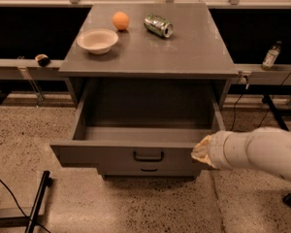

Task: Close top drawer

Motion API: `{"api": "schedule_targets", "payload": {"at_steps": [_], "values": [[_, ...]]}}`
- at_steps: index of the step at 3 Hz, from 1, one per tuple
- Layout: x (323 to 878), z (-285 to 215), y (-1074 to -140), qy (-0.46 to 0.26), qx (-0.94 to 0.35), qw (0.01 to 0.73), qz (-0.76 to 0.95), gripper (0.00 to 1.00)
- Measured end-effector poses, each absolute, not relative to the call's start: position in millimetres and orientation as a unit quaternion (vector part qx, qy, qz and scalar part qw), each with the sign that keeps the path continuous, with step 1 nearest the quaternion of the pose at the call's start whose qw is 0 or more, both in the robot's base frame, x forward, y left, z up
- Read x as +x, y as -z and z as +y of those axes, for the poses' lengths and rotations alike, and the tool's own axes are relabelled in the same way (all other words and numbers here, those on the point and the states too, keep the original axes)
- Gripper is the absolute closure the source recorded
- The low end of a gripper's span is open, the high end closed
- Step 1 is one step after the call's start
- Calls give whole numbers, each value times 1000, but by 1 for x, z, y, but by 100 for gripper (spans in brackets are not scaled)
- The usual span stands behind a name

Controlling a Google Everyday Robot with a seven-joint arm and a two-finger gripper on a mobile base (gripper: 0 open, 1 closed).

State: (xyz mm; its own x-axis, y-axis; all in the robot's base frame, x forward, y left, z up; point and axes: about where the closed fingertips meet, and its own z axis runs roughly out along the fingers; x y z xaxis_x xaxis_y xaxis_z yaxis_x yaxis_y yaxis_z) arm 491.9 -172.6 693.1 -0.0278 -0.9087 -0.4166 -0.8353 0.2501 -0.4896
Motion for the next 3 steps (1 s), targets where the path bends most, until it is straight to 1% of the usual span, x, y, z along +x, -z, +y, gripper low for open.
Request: {"api": "schedule_targets", "payload": {"at_steps": [1, 2, 3], "values": [[494, -173, -694, 54, -610, 339, 714, 100], [527, -179, -712, 36, -619, 364, 695, 100], [541, -181, -734, 54, -619, 379, 686, 100]]}}
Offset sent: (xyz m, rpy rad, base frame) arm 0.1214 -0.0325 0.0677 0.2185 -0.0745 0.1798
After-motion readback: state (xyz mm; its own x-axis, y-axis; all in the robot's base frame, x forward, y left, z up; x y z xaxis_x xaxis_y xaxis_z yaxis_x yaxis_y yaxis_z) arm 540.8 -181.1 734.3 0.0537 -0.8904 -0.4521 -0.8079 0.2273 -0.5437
